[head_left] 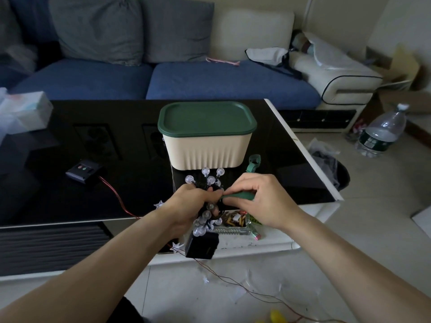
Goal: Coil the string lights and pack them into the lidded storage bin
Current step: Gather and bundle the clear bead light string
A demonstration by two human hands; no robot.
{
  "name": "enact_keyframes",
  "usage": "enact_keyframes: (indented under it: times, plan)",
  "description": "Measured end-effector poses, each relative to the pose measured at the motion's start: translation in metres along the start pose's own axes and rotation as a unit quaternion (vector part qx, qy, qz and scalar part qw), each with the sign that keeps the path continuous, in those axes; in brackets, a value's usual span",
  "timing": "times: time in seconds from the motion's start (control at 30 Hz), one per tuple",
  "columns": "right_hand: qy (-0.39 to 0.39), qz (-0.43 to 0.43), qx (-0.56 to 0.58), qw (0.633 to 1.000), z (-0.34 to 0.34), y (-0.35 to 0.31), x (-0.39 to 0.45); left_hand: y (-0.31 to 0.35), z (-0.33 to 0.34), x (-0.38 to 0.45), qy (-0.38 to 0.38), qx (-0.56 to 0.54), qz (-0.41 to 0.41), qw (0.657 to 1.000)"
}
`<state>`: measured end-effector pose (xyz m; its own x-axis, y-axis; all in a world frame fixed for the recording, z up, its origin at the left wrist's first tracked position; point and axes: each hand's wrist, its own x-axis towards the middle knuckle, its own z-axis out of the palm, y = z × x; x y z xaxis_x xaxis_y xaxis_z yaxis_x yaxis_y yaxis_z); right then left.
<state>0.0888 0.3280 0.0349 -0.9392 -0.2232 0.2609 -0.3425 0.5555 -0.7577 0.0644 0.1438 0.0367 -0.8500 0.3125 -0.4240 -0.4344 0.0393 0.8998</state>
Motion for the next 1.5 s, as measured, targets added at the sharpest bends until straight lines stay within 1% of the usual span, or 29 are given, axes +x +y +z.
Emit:
enact_keyframes:
  times: [0.07, 0.13, 0.2, 0.27, 0.33, 0.47, 0.57, 0.6, 0.73, 0.87, 0.97, 1.07, 1.17, 1.27, 1.37, 1.5]
  plan:
    - [0.001, 0.008, -0.001, 1.000, 0.003, -0.001, 0.000, 0.000, -0.003, 0.002, -0.003, 0.000, -0.007, 1.000]
    - [0.035, 0.035, -0.004, 0.999, 0.006, -0.003, 0.002, 0.000, -0.006, 0.003, -0.006, -0.013, -0.012, 1.000]
    - [0.074, 0.087, 0.000, 0.993, 0.007, -0.005, 0.004, 0.000, -0.006, 0.005, -0.021, -0.025, -0.009, 0.999]
    - [0.073, 0.140, 0.016, 0.987, 0.009, -0.007, 0.007, 0.000, -0.005, 0.004, -0.048, -0.043, -0.004, 0.998]
    - [0.065, 0.172, 0.022, 0.983, 0.012, -0.009, 0.008, -0.002, -0.005, 0.004, -0.074, -0.041, 0.011, 0.996]
    - [0.088, 0.184, -0.002, 0.979, 0.019, -0.013, 0.010, -0.002, -0.001, -0.001, -0.111, 0.005, 0.024, 0.994]
    - [0.060, 0.200, 0.026, 0.978, 0.022, -0.014, 0.011, -0.003, -0.003, -0.001, -0.153, -0.005, 0.046, 0.987]
    - [0.040, 0.208, 0.045, 0.976, 0.022, -0.013, 0.010, -0.004, -0.004, -0.001, -0.160, -0.013, 0.051, 0.986]
    - [-0.043, 0.233, 0.120, 0.964, 0.015, -0.013, 0.006, -0.011, -0.008, 0.004, -0.186, 0.022, 0.069, 0.980]
    - [-0.077, 0.270, 0.238, 0.930, 0.010, -0.015, 0.004, -0.011, -0.013, 0.009, -0.187, 0.066, 0.084, 0.977]
    - [-0.087, 0.296, 0.329, 0.893, 0.008, -0.016, 0.004, -0.011, -0.017, 0.012, -0.190, 0.048, 0.082, 0.977]
    - [-0.073, 0.327, 0.349, 0.875, 0.011, -0.016, 0.005, -0.014, -0.015, 0.011, -0.195, 0.010, 0.079, 0.978]
    - [-0.058, 0.350, 0.365, 0.861, 0.014, -0.016, 0.007, -0.016, -0.012, 0.010, -0.167, 0.018, 0.094, 0.981]
    - [-0.042, 0.380, 0.404, 0.831, 0.014, -0.015, 0.010, -0.016, -0.010, 0.008, -0.131, 0.028, 0.098, 0.986]
    - [-0.051, 0.400, 0.439, 0.803, 0.021, -0.017, 0.011, -0.017, -0.007, 0.009, -0.102, 0.042, 0.109, 0.988]
    - [-0.066, 0.398, 0.438, 0.804, 0.025, -0.020, 0.011, -0.014, -0.003, 0.006, -0.108, 0.056, 0.097, 0.988]
